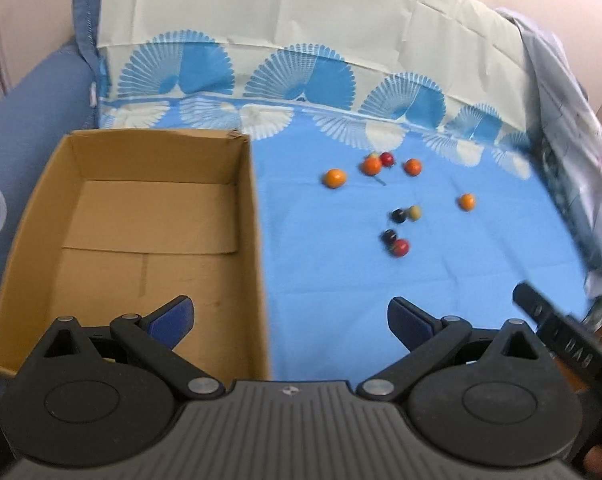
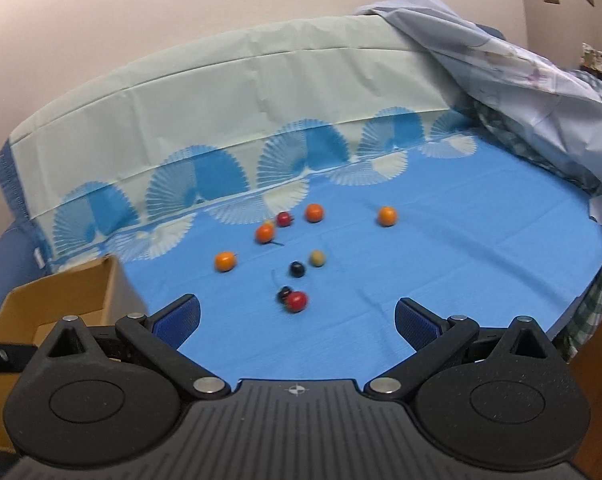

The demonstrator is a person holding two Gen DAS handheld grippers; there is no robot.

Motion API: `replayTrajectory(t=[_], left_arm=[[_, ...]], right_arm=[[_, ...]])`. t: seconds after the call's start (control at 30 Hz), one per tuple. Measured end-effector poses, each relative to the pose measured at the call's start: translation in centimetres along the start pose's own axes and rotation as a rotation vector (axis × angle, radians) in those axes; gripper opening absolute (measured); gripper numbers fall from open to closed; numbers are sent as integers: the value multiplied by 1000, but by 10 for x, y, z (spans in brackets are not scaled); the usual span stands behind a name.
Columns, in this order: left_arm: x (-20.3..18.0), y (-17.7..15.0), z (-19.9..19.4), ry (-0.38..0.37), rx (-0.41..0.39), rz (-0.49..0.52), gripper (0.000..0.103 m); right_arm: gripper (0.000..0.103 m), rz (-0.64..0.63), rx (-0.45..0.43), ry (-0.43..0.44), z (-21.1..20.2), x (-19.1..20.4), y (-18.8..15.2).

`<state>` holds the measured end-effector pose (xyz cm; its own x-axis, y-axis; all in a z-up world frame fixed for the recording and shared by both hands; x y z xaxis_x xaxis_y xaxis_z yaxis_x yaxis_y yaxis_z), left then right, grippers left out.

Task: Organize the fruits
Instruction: 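Move the left tool to the large orange and close on it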

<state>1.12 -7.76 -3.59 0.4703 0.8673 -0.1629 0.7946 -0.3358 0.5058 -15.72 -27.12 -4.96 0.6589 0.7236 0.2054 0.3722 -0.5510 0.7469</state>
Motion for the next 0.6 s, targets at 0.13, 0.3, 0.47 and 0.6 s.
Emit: replayTrajectory(t=[0.13, 0.3, 0.47, 0.6], left_arm=[[-13, 21, 20, -26, 22, -18, 103], [-39, 45, 52, 66, 25, 92, 103], [-66, 65, 81, 140, 5, 203, 103], [-85, 79, 111, 236, -19, 295, 103]], right_arm=[[102, 16, 7, -32, 18, -9, 6], [102, 12, 7, -55, 43, -22, 13], [102, 42, 32, -78, 72, -37, 20], [102, 57, 45, -100, 96, -49, 26]])
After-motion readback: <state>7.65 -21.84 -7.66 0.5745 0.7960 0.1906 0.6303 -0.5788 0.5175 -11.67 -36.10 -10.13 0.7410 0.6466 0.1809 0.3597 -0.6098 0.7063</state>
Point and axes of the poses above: each gripper's, at about its wrist camera, not at the fingertips, and z roughly the way its jaws point, x to its left, y to its top, the point moved 3 cm from there along z, roughly the way its jaws point, and after that the axes turned 6 degrees about x, right-handed, at the moved point
